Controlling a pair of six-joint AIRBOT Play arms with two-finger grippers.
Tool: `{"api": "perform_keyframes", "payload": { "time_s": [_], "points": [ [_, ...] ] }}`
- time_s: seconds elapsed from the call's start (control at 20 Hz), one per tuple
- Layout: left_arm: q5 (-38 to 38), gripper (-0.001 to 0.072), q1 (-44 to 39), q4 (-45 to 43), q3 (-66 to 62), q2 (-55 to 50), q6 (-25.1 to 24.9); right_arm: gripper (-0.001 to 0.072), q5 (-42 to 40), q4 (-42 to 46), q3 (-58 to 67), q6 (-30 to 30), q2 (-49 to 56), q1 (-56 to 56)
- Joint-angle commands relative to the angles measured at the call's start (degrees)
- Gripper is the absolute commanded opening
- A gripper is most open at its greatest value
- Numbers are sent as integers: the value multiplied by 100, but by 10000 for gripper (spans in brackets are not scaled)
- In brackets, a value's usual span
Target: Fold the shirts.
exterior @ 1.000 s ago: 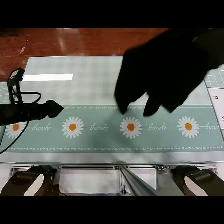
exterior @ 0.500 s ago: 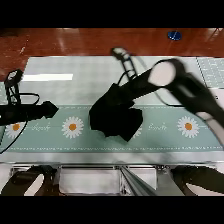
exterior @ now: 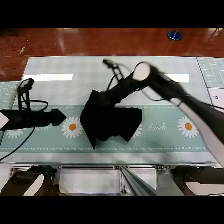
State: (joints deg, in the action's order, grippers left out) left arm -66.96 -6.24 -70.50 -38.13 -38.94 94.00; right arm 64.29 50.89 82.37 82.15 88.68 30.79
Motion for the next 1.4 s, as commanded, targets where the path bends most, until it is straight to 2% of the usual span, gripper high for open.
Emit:
{"api": "perform_keyframes", "payload": {
  "time_s": [0.0,0.1,0.15,0.25,0.35,0.5,0.6,0.7,0.8,0.95,1.1,1.15,1.2,1.25,1.3,1.35],
  "points": [
    [-599,509,-177,109,140,9,-70,410,907,1388,114,323,-907,-1294],
    [-619,509,-177,404,420,9,-85,410,1073,2124,-461,557,-1690,-2299],
    [-588,509,-195,920,697,7,-306,410,964,2216,-1016,588,-2120,-2850],
    [-308,509,-304,1773,1346,0,-765,410,501,1939,-2406,619,-2942,-3842],
    [297,509,-243,1840,1757,-33,-800,409,155,1364,-3744,313,-3646,-4553],
    [1038,509,337,2070,1672,-175,-894,407,94,863,-5018,-46,-4262,-5049],
    [1152,509,813,2756,1576,-485,-1672,407,42,750,-5525,-114,-4426,-5053],
    [1078,509,1014,3654,1565,-973,-2817,407,-70,479,-5860,-267,-4426,-5038],
    [1130,509,1012,4124,1563,-1552,-3488,407,-98,267,-6024,-356,-4426,-5038],
    [1067,509,986,4841,1421,-2492,-4380,407,-116,155,-6072,-404,-4426,-5018],
    [564,505,789,4962,916,-3292,-4710,407,-120,114,-6072,-297,-4385,-4660],
    [179,483,699,4959,682,-3543,-4750,407,-136,-28,-6072,-284,-4299,-4422],
    [-142,357,625,4955,483,-3751,-4747,407,-210,-166,-6072,-269,-4155,-4096],
    [-404,100,577,4955,304,-3943,-4750,407,-385,-214,-6070,-153,-3985,-3775],
    [-544,18,573,4955,184,-4061,-4778,407,-634,-227,-6070,-9,-3757,-3451],
    [-570,18,577,4953,105,-4116,-4774,407,-861,-317,-6070,42,-3508,-3187]
  ]
}}
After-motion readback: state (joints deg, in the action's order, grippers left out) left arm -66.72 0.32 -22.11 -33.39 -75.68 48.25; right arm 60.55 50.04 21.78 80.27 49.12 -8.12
